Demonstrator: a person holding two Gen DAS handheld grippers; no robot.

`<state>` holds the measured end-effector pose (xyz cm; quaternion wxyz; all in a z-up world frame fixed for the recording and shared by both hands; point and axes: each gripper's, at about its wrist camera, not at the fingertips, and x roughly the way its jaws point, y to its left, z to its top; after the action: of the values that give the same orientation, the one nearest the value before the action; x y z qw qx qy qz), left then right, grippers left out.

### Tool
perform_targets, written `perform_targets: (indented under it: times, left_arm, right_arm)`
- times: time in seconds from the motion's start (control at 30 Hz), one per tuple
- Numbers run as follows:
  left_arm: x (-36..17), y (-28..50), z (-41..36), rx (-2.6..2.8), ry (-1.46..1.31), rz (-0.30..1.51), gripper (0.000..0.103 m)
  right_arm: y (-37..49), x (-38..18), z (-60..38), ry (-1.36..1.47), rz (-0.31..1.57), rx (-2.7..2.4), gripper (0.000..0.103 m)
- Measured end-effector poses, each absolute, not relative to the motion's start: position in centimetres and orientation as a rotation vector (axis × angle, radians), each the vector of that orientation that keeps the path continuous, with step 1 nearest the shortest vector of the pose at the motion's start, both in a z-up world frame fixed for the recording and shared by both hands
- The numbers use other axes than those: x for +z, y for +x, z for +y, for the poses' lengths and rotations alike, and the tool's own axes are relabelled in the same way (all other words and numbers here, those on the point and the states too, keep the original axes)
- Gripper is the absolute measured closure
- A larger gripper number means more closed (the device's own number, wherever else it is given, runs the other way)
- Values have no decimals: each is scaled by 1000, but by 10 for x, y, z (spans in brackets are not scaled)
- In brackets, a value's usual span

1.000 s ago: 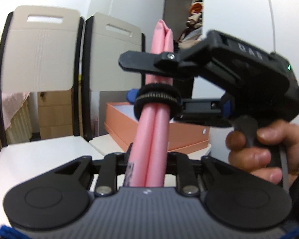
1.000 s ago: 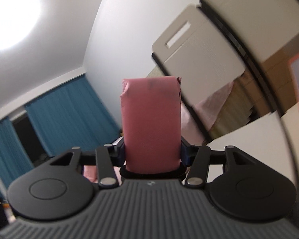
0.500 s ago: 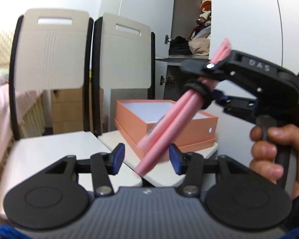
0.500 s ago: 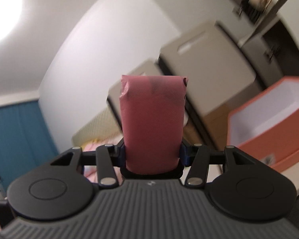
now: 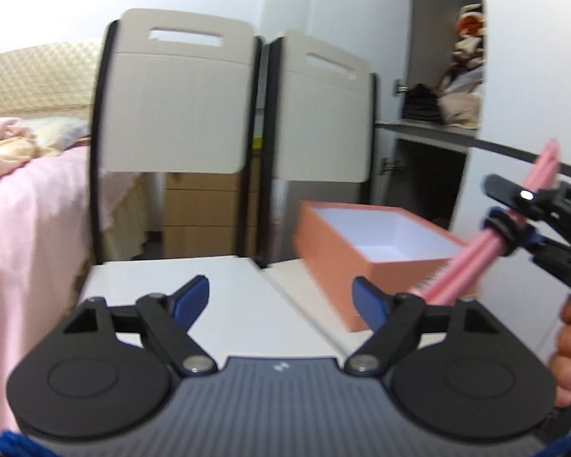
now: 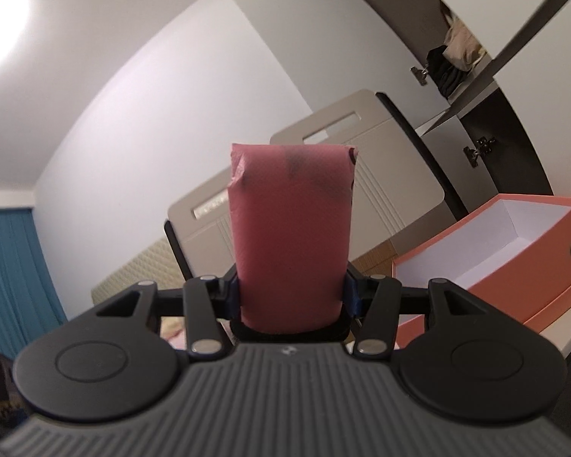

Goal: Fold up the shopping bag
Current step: 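Carry the banded pink tube in the right gripper to the orange box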

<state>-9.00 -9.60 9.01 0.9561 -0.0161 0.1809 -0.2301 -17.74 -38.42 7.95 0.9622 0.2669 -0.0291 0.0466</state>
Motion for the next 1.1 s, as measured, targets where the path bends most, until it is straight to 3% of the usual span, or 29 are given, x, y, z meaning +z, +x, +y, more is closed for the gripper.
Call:
perform_targets:
  times: [0.17, 0.53, 1.1]
  left_arm:
    - [81, -46, -69, -312, -131, 364, 9]
    - [52, 43, -43, -95, -126, 404, 7]
    - [45, 29, -57, -118, -93, 512, 6]
  right_arm:
    - [-147, 78, -360, 470, -43, 91, 49]
    - [-45, 48, -343, 322, -21, 137, 49]
    - [-38, 73, -351, 374, -3, 82, 49]
